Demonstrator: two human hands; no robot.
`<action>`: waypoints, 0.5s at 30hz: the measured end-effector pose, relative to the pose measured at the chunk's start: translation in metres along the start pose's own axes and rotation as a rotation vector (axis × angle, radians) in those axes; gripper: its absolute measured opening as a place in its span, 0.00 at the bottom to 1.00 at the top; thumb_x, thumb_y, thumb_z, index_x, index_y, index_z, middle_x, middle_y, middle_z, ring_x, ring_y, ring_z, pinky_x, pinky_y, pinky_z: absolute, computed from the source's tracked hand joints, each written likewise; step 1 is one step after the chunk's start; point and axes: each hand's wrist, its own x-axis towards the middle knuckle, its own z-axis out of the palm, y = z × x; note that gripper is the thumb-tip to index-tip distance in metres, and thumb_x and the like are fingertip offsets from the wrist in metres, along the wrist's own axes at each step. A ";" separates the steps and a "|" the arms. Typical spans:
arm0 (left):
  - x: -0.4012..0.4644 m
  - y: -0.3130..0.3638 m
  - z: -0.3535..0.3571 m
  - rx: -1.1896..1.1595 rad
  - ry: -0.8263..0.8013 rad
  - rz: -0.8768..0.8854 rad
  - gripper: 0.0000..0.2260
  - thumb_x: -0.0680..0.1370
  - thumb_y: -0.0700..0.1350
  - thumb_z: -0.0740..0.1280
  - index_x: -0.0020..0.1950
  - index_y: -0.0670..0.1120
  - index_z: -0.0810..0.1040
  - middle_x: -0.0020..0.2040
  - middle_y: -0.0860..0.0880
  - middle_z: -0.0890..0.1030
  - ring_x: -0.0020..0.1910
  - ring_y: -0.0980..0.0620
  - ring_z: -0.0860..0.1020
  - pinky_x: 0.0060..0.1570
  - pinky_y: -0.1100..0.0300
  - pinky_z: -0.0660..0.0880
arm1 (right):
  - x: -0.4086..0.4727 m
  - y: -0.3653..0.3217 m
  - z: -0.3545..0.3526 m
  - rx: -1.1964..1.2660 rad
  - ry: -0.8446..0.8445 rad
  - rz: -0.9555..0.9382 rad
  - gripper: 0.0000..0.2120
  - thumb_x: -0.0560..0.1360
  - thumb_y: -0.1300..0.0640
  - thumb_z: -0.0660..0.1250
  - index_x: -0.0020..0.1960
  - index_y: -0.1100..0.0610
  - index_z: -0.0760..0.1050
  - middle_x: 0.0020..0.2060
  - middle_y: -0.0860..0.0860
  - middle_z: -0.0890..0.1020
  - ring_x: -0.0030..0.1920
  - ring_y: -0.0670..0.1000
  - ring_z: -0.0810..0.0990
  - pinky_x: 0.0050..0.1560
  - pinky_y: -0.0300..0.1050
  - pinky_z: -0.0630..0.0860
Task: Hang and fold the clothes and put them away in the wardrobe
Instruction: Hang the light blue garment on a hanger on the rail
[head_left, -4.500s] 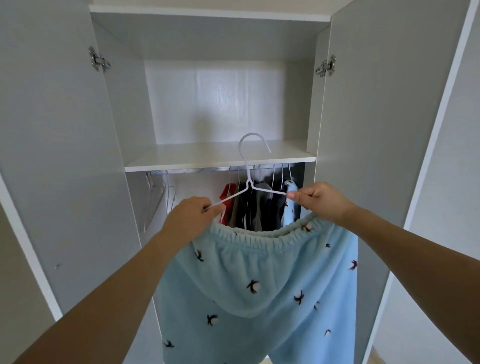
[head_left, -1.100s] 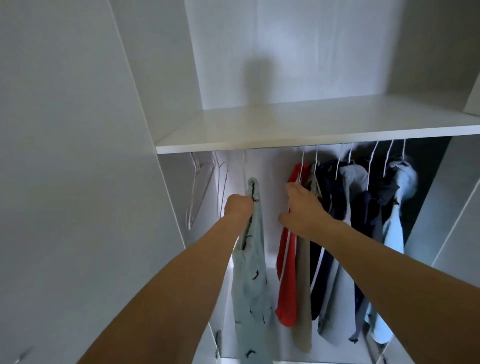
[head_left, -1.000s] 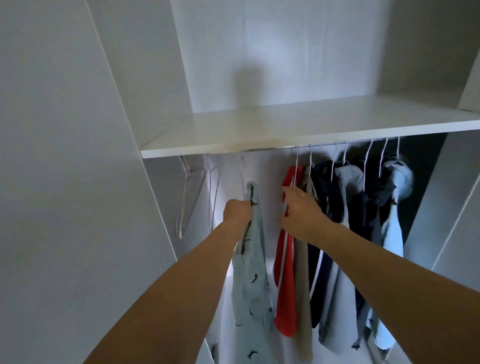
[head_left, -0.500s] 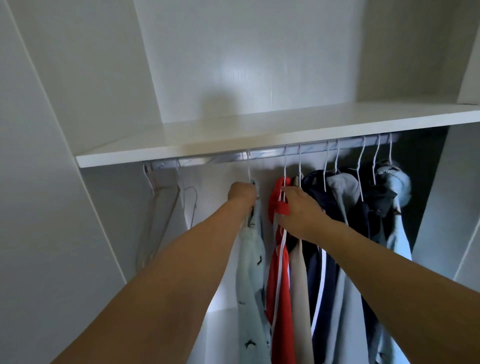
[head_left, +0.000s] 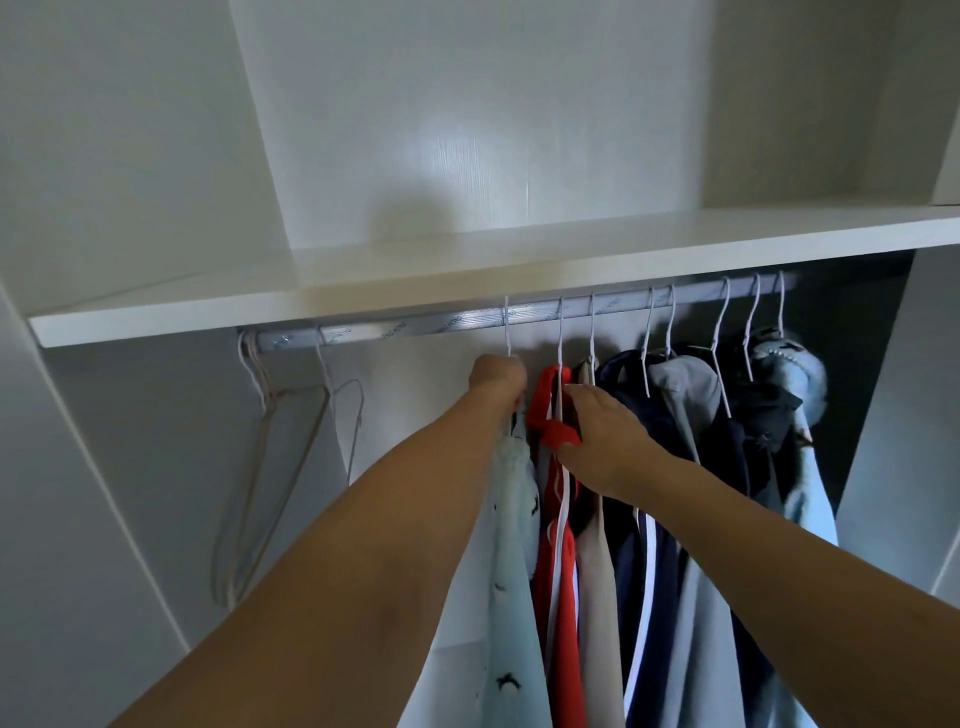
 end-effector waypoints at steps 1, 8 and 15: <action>0.004 -0.002 0.002 -0.012 -0.004 -0.008 0.11 0.76 0.36 0.60 0.50 0.33 0.80 0.34 0.39 0.78 0.30 0.44 0.77 0.31 0.60 0.70 | 0.001 0.002 0.001 -0.006 -0.004 -0.001 0.32 0.75 0.52 0.63 0.76 0.57 0.57 0.72 0.54 0.64 0.72 0.55 0.62 0.72 0.51 0.60; 0.016 -0.015 0.023 -0.108 -0.077 -0.045 0.10 0.80 0.42 0.60 0.46 0.36 0.77 0.29 0.43 0.75 0.23 0.50 0.72 0.24 0.64 0.70 | 0.003 0.015 0.002 0.021 0.014 0.012 0.24 0.79 0.52 0.61 0.72 0.57 0.62 0.70 0.54 0.67 0.69 0.56 0.65 0.69 0.49 0.61; 0.003 -0.008 0.006 0.152 -0.188 -0.056 0.11 0.79 0.38 0.59 0.37 0.40 0.72 0.34 0.43 0.74 0.30 0.48 0.71 0.34 0.60 0.68 | 0.010 0.010 -0.003 0.022 -0.026 0.001 0.25 0.76 0.48 0.62 0.71 0.56 0.65 0.67 0.54 0.70 0.66 0.57 0.69 0.67 0.53 0.67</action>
